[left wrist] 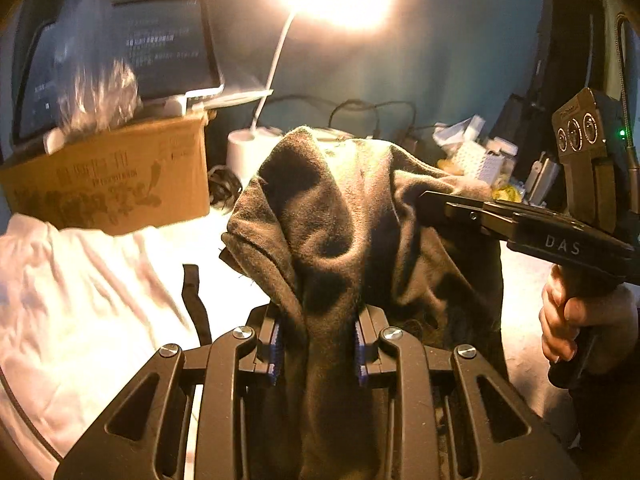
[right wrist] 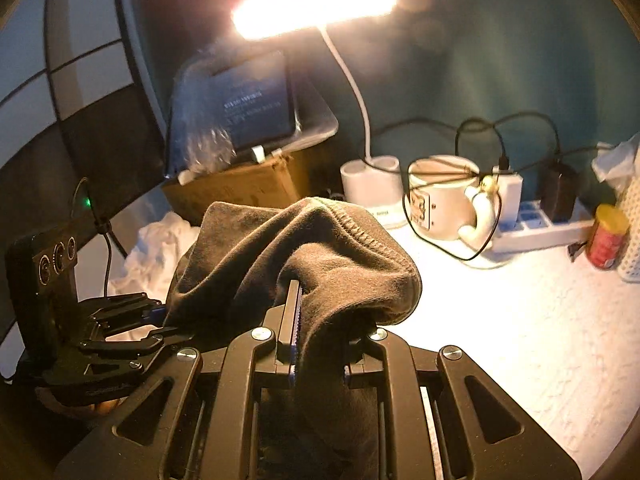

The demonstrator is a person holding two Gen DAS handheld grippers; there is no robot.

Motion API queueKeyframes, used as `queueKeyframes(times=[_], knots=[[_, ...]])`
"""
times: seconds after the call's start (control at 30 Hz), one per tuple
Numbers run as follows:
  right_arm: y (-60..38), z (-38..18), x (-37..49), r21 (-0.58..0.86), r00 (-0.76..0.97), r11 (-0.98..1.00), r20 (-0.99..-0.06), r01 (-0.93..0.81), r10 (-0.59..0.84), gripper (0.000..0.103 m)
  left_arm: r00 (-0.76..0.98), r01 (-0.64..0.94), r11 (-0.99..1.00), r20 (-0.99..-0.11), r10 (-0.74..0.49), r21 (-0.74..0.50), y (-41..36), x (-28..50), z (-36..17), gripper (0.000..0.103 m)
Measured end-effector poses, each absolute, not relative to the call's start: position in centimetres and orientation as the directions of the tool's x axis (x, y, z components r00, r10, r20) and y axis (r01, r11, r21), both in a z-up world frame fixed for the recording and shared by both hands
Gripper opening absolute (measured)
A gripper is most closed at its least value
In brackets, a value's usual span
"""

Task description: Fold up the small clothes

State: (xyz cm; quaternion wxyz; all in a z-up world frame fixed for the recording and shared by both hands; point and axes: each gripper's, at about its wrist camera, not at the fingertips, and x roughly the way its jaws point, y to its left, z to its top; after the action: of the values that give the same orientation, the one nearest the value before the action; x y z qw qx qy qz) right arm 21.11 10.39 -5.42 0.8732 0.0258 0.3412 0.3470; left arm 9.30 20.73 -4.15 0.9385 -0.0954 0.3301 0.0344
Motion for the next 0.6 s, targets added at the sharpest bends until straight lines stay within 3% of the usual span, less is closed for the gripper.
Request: queueKeyframes(times=[0.33,0.6], knots=[[11.0,-9.0,23.7,0.317,0.489,0.768,-0.622,-0.556,0.611,0.017,0.719,-0.158,0.97,-0.695,-0.014,-0.183,22.4,11.7,-7.0,0.026],[9.4,-12.3,26.6,0.386,0.49,0.82,-0.664,-0.423,0.565,0.017,0.661,-0.195,0.956,-0.749,-0.035,-0.217,23.5,13.5,-8.8,0.029]])
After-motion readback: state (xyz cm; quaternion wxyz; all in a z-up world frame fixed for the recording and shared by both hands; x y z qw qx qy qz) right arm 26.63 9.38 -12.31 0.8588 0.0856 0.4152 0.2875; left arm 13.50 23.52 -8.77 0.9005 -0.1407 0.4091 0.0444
